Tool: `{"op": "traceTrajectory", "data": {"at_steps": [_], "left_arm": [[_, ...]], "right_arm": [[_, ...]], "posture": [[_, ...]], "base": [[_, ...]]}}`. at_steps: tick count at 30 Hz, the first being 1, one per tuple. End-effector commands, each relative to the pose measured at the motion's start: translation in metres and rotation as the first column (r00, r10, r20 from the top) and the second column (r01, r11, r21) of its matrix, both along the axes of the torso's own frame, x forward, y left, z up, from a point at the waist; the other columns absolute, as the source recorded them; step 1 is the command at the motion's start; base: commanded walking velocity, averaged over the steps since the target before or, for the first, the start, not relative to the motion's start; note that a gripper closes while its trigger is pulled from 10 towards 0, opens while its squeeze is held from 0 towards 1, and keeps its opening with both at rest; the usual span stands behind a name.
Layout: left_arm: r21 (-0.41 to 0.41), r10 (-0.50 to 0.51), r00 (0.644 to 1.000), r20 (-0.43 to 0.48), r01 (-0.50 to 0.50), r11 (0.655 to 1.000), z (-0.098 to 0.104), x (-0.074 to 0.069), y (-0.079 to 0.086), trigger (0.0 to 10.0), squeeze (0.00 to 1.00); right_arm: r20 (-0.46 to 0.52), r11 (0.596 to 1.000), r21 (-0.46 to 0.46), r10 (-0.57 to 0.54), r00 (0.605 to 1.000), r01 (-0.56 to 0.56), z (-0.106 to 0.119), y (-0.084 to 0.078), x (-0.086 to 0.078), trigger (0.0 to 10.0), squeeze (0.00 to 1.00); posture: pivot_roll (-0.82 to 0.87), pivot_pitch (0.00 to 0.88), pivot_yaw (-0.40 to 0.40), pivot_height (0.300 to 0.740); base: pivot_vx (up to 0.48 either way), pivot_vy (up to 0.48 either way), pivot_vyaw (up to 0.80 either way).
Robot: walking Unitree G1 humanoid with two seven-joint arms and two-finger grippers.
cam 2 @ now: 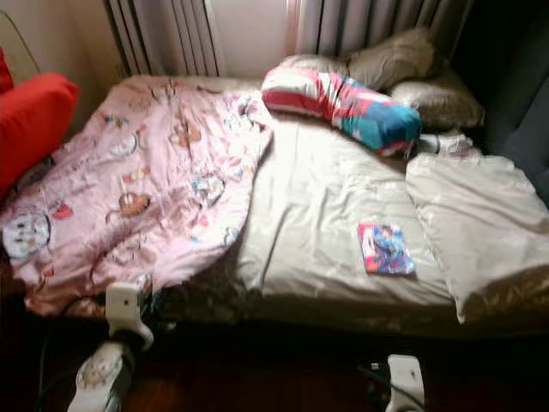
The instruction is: Clean up the room
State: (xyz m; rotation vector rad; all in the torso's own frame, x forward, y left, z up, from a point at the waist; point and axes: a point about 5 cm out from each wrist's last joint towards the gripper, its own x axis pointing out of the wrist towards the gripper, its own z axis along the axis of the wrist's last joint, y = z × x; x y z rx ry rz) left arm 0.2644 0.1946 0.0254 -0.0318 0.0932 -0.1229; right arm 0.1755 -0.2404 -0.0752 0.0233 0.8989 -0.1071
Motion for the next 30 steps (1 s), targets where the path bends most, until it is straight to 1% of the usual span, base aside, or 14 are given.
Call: {"op": "traceTrajectory", "data": {"at_steps": [1,2,5,11,19,23,30], "left_arm": [[0.019,-0.022,1.0,0.002,0.022,1.0,0.002,0.001,-0.002,10.0,0.0],[0.019,-0.022,1.0,0.002,0.022,1.0,0.002,0.001,-0.002,10.0,0.0],[0.032,-0.039,0.999,0.001,0.039,0.999,0.002,0.002,-0.003,10.0,0.0],[0.032,-0.04,0.999,-0.005,0.04,0.999,0.001,0.001,-0.004,10.0,0.0],[0.03,-0.032,0.999,-0.025,0.033,0.999,-0.003,0.0,0.0,10.0,0.0],[0.019,-0.054,0.997,-0.056,0.056,0.998,-0.008,-0.005,0.0,10.0,0.0],[0.019,-0.062,0.996,-0.062,0.063,0.998,-0.009,-0.007,0.0,10.0,0.0]], "right_arm": [[0.006,1.0,0.002,-0.006,1.0,0.006,0.001,-0.002,0.002,10.0,0.0],[0.006,1.0,0.002,-0.006,1.0,0.006,0.001,-0.002,0.002,10.0,0.0],[0.005,1.0,0.001,-0.002,1.0,0.002,0.001,-0.002,0.002,10.0,0.0],[0.004,1.0,0.001,0.004,1.0,-0.004,0.001,-0.002,0.002,10.0,0.0],[-0.003,1.0,0.007,0.01,1.0,-0.01,0.001,-0.001,0.001,10.0,0.0],[-0.007,1.0,0.014,0.015,1.0,-0.014,0.001,-0.001,0.001,10.0,0.0],[-0.011,0.999,0.027,0.022,1.0,-0.022,0.0,0.0,0.001,10.0,0.0]], "posture": [[0.0,0.054,-0.012,0.74],[0.0,0.054,-0.012,0.74],[0.0,0.05,-0.015,0.74],[0.0,0.044,-0.014,0.74],[0.0,0.045,-0.012,0.74],[0.0,0.053,-0.014,0.74],[0.0,0.054,-0.015,0.74]], "base": [[0.0,0.0,0.0],[0.0,0.0,0.0],[0.0,-0.48,0.0],[0.0,-0.459,0.0],[0.0,0.0,0.0],[0.0,0.0,0.0],[0.0,0.0,0.0]]}}
